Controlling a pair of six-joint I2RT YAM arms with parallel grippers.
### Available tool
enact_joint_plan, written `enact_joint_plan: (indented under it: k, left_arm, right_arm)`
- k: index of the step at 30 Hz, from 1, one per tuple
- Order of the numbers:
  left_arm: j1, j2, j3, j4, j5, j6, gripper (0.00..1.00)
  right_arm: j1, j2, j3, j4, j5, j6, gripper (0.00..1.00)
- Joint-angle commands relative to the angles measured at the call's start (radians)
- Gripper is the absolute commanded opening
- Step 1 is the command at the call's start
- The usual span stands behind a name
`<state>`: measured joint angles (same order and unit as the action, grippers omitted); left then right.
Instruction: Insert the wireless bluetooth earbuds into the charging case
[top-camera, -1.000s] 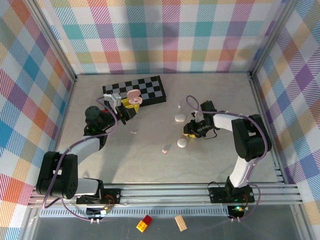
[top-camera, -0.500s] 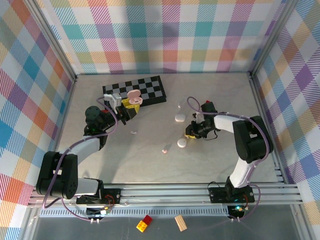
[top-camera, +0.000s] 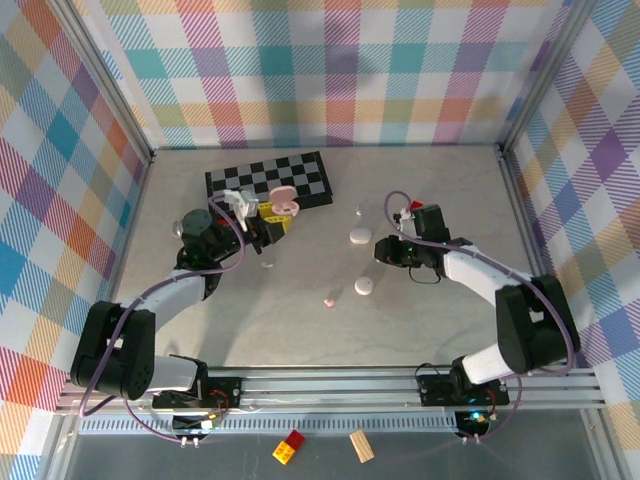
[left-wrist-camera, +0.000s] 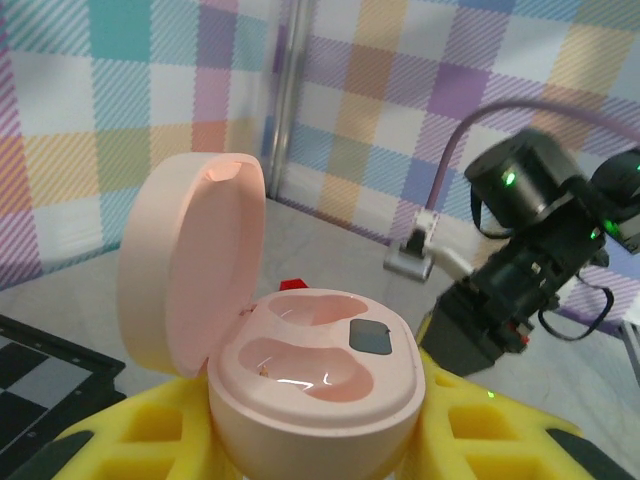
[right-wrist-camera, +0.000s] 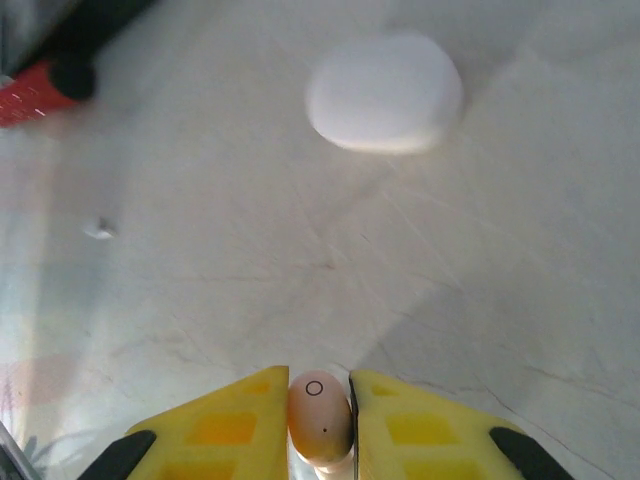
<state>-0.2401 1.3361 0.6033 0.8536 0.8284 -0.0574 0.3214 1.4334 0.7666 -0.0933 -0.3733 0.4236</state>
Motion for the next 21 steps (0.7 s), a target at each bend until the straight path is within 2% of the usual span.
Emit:
enact_joint_plan:
  k: [1, 12, 21]
  left_arm:
    - [-0.037, -0.018, 0.041, -0.092, 0.016, 0.085, 0.35]
    - [-0.136, 0.004, 0.071, -0.132, 0.021, 0.114, 0.35]
    - [-0.186, 0.041, 0.095, -0.119, 0.041, 0.125, 0.35]
  right_arm:
    - [0.021, -0.081, -0.019, 0.115, 0.026, 0.006, 0.19]
    - [0.120, -0.258, 0.067, 0.132, -0.043, -0.070, 0.19]
    - [0.220, -0.261, 0.153, 0.167, -0.069, -0.119, 0.18]
